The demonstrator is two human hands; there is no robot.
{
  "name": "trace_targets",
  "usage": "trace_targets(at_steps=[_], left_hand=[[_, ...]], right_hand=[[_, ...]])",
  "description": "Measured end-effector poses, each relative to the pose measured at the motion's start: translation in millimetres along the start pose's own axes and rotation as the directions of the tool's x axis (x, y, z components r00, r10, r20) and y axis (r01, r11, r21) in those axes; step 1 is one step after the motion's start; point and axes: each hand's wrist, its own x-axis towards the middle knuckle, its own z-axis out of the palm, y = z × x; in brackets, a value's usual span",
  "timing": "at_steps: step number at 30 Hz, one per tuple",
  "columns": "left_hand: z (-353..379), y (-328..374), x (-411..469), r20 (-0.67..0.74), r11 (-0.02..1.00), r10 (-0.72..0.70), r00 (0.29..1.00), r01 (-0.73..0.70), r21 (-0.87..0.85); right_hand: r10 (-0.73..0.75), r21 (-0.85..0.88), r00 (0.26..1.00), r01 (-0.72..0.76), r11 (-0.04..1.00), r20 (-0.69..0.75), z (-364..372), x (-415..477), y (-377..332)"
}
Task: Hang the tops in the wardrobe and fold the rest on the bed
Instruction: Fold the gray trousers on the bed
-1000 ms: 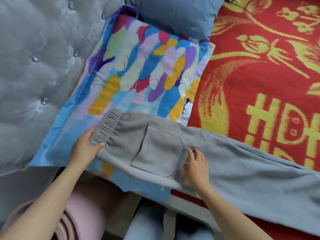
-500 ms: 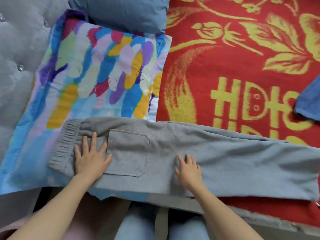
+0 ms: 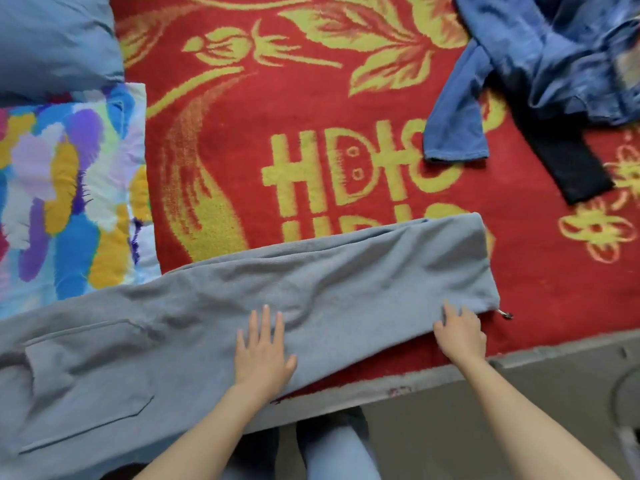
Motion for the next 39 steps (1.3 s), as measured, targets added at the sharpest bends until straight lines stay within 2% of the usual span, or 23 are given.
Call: trace_targets(at_steps=[1, 2, 3, 6, 9, 14, 17, 23, 26, 28, 30, 31, 32, 33, 35, 37, 39], left_hand=[[2.3, 13.1, 3.9, 0.034, 0.996, 0.076, 0.997, -0.077, 0.034], [6.1, 31.1, 12.9, -0.007, 0.986, 0.134, 0.991, -0.133, 0.097], [11.2, 39.7, 20.9, -0.002, 0.984, 0.152, 0.988, -0.151, 0.091], [2.9, 70.7, 36.3, 0.011, 0.972, 0.211, 0.977, -0.211, 0.104], [-8.4, 92.3, 49.9, 0.08, 0.971, 0.21, 0.975, -0.217, 0.099], [-18.7, 104.7, 74.3, 0.186, 0.981, 0.175, 0.967, -0.188, 0.055], [-19.1, 103.0, 82.5, 0.239, 0.984, 0.166, 0.957, -0.176, 0.022], [-15.9, 100.0, 85.8, 0.282, 0.986, 0.163, 0.945, -0.167, -0.01], [-11.4, 103.1, 83.0, 0.265, 0.989, 0.143, 0.953, -0.15, 0.005], [-10.0, 104.8, 81.9, 0.264, 0.99, 0.135, 0.955, -0.138, -0.007], [-11.9, 105.0, 82.7, 0.271, 0.99, 0.131, 0.954, -0.113, -0.08], [-14.2, 103.2, 83.2, 0.271, 0.98, 0.123, 0.955, -0.074, -0.187], [-18.5, 101.6, 84.3, 0.267, 0.935, 0.114, 0.957, -0.013, -0.354], [-24.0, 98.9, 84.4, 0.256, 0.829, 0.098, 0.962, 0.064, -0.556], [-39.7, 92.6, 78.5, 0.196, 0.451, 0.059, 0.979, 0.149, -0.88], [-58.1, 84.2, 71.7, 0.207, 0.046, 0.051, 0.977, 0.205, -0.978], [-75.9, 71.9, 64.9, 0.2, -0.276, 0.135, 0.97, 0.231, -0.933]], right_hand=[[0.053, 0.06, 0.998, -0.052, 0.997, -0.015, -7.0, 9.0, 11.3], [0.104, 0.124, 0.994, -0.099, 0.987, -0.034, -15.1, 21.9, 27.4], [0.128, 0.17, 0.99, -0.116, 0.979, -0.058, -21.0, 31.7, 35.3], [0.106, 0.171, 0.992, -0.093, 0.981, -0.068, -34.1, 59.0, 48.8], [0.085, 0.162, 0.996, -0.081, 0.983, -0.019, -42.2, 79.7, 53.6], [0.05, 0.396, 0.987, -0.107, 0.912, 0.153, -41.8, 105.4, 50.6], [0.097, 0.474, 0.982, -0.165, 0.865, 0.165, -38.6, 112.3, 50.2], [0.113, 0.459, 0.977, -0.186, 0.869, 0.182, -45.0, 116.9, 53.0], [0.128, 0.586, 0.969, -0.229, 0.777, 0.21, -48.3, 117.4, 53.8], [0.155, 0.67, 0.972, -0.233, 0.705, 0.175, -56.0, 108.9, 47.3], [0.126, 0.647, 0.989, -0.146, 0.748, 0.077, -71.2, 89.1, 29.4], [0.08, 0.622, 0.997, -0.071, 0.78, 0.014, -81.0, 75.2, 15.7], [0.022, 0.601, 0.999, 0.009, 0.799, -0.045, -87.9, 59.5, 1.1], [-0.053, 0.589, 0.995, 0.09, 0.803, -0.081, -93.6, 41.6, -14.6], [-0.224, 0.575, 0.969, 0.243, 0.781, -0.106, -94.6, 7.7, -47.4], [-0.406, 0.513, 0.91, 0.388, 0.766, -0.082, -86.0, -24.3, -79.3], [-0.578, 0.426, 0.816, 0.529, 0.734, -0.019, -72.3, -53.7, -107.7]])
